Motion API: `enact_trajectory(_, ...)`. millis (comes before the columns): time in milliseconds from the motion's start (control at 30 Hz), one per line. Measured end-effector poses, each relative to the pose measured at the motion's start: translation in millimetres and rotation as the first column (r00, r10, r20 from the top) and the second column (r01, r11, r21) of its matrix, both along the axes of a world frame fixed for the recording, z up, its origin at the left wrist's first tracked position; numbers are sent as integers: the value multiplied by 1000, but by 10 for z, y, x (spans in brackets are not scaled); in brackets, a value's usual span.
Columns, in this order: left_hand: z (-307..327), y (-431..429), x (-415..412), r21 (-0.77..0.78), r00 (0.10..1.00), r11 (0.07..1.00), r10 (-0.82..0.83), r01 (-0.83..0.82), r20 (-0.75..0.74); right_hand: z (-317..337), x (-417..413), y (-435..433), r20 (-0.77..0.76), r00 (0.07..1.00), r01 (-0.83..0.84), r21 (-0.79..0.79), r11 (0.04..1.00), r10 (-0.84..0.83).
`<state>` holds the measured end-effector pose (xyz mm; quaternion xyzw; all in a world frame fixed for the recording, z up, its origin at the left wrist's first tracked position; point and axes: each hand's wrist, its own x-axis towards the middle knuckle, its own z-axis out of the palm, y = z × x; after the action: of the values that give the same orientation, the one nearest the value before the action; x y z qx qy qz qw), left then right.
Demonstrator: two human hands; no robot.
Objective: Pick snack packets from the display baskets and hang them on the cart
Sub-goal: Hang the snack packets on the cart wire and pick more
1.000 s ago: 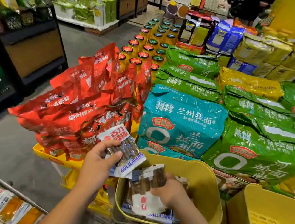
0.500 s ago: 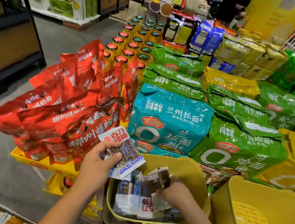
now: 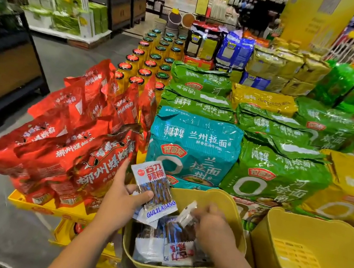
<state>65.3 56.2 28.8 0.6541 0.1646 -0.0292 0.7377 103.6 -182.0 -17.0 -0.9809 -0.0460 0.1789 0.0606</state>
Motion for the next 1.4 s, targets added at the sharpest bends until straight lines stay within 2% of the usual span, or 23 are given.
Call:
enact_trajectory(67, -17, -24, 15, 16, 1000, 1000, 1, -1, -17, 54, 18, 5, -208, 973, -122, -75, 990, 104)
enact_trajectory(100, -14, -43, 16, 32, 1000, 999, -9, 10, -22, 97, 46, 2, -257, 959, -144, -83, 986, 118)
enact_trajectory(133, -10, -62, 10, 45, 999, 999, -21, 22, -29, 159, 73, 7, -233, 964, -146, -45, 988, 131)
enact_trajectory(167, -20, -84, 9, 69, 999, 997, -33, 35, -36, 202, 92, 5, -183, 979, -72, 70, 995, 84)
enact_trajectory(200, -17, -101, -3, 107, 997, 993, -51, 56, -49, 245, 103, 10, -138, 990, 70, 299, 952, -29)
enact_trajectory(233, -7, -131, -11, 148, 996, 986, -69, 76, -54, 282, 112, 19, -172, 979, 186, 524, 831, -111)
enact_trajectory(267, -2, -170, -24, 171, 995, 981, -85, 92, -52, 326, 103, 41, -260, 962, 255, 720, 645, -90)
enact_trajectory(300, -7, -214, -23, 173, 994, 979, -104, 109, -38, 355, 96, 80, -357, 934, 333, 829, 449, -34)
enact_trajectory(333, -8, -263, -26, 165, 992, 978, -122, 125, -27, 382, 83, 113, -415, 909, 388, 867, 314, 23)
enact_trajectory(400, -27, -309, -24, 169, 990, 976, -138, 138, -11, 416, 61, 114, -432, 901, 415, 881, 228, 29)
enact_trajectory(467, -46, -306, -13, 257, 996, 962, -90, 89, -5, 332, 119, -7, -404, 911, 411, 872, 266, -80)
enact_trajectory(533, -59, -264, 4, 421, 998, 906, -46, 56, -32, 219, 228, -191, -297, 935, 355, 801, 482, -194)
enact_trajectory(600, -42, -288, 17, 595, 995, 799, -49, 92, -89, 148, 284, -314, -213, 964, 256, 609, 751, -157)
enact_trajectory(633, -28, -333, 21, 673, 989, 727, -63, 138, -135, 113, 281, -314, -220, 968, 221, 534, 816, -118)
enact_trajectory(700, -30, -466, 37, 780, 971, 581, -87, 232, -224, 40, 251, -241, -259, 962, 214, 502, 838, -90)
enact_trajectory(767, -75, -576, 61, 807, 956, 517, -92, 285, -279, 19, 212, -116, -303, 952, 184, 445, 876, -46)
enact_trajectory(833, -141, -636, 84, 819, 941, 468, -100, 333, -325, 4, 213, -68, -275, 959, 19, 297, 955, 66)
enact_trajectory(933, -247, -647, 114, 833, 914, 380, -117, 402, -388, 31, 190, -74, -183, 971, -103, 268, 958, 155)
enact_trajectory(1000, -278, -667, 117, 837, 889, 302, -126, 457, -440, 67, 155, -72, -198, 947, -193, 276, 942, 252)
enact_trajectory(1100, -229, -712, 88, 879, 883, 112, -142, 463, -447, 91, 105, -62, -289, 902, -282, 171, 944, 322)
enact_trajectory(1200, -187, -770, 30, 875, 865, -3, -148, 483, -478, 136, 71, -82, -257, 901, -329, 119, 937, 349)
enact_trajectory(1300, -203, -780, -23, 836, 826, -15, -143, 549, -545, 93, 82, -75, -253, 882, -370, 152, 917, 398)
enact_trajectory(1400, -240, -794, -63, 839, 829, 56, -197, 542, -523, 26, 110, -86, -279, 853, -426, 118, 897, 441)
